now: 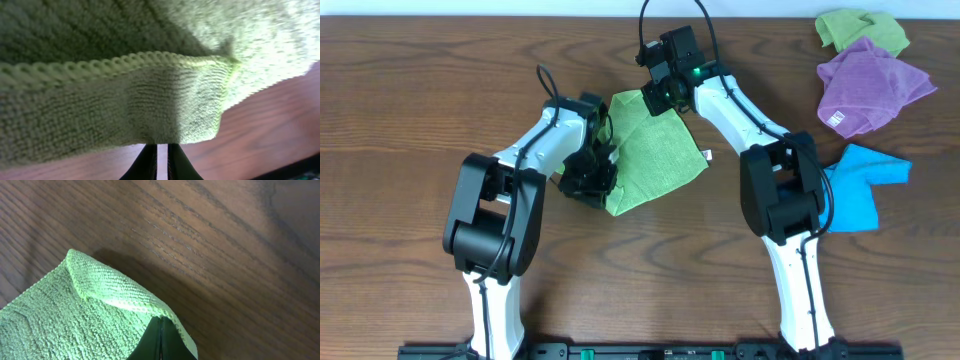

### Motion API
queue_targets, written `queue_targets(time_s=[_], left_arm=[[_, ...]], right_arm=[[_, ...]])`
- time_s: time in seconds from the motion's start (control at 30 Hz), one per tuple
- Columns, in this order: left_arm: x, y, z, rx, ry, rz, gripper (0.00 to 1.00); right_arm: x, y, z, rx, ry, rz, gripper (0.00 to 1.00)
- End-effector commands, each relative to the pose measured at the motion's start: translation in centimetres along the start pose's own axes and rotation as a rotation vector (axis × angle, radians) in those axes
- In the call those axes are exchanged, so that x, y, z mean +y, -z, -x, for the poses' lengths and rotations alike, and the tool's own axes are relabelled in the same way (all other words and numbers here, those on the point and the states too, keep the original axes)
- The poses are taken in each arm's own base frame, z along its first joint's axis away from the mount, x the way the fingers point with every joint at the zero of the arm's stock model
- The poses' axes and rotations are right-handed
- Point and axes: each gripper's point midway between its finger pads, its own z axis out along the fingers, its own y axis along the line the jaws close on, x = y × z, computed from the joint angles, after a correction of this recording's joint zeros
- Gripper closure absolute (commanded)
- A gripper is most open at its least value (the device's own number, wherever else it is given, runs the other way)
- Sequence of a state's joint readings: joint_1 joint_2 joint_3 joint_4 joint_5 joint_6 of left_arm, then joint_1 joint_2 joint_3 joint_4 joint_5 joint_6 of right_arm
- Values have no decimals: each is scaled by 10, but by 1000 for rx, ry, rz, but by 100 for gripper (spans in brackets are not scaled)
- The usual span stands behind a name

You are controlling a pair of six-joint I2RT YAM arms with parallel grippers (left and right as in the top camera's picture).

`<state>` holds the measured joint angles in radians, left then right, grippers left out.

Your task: Fold the cloth

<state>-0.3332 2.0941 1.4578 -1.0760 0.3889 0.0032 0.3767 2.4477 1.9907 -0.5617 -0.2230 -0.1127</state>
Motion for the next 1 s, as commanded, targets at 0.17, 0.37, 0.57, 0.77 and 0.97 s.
queue_targets(time_s=[0.17,0.37,0.57,0.77,0.97], left_arm=[[-36,58,43,-203,-110,-84,78],[-32,44,54,-246,-153,10,72],[-26,33,60,-274,-177,94,72],[-21,22,58,-268,-179,112,72],[-11,16,56,-263,-171,156,72]], right_arm=[[-2,-13,-10,29,-16,-5,99],[-2,-12,-11,30,-28,-5,99],[-2,-12,-11,30,-35,-2,99],[-4,-12,-11,29,-39,-4,99],[-5,-12,-11,29,-41,-5,99]])
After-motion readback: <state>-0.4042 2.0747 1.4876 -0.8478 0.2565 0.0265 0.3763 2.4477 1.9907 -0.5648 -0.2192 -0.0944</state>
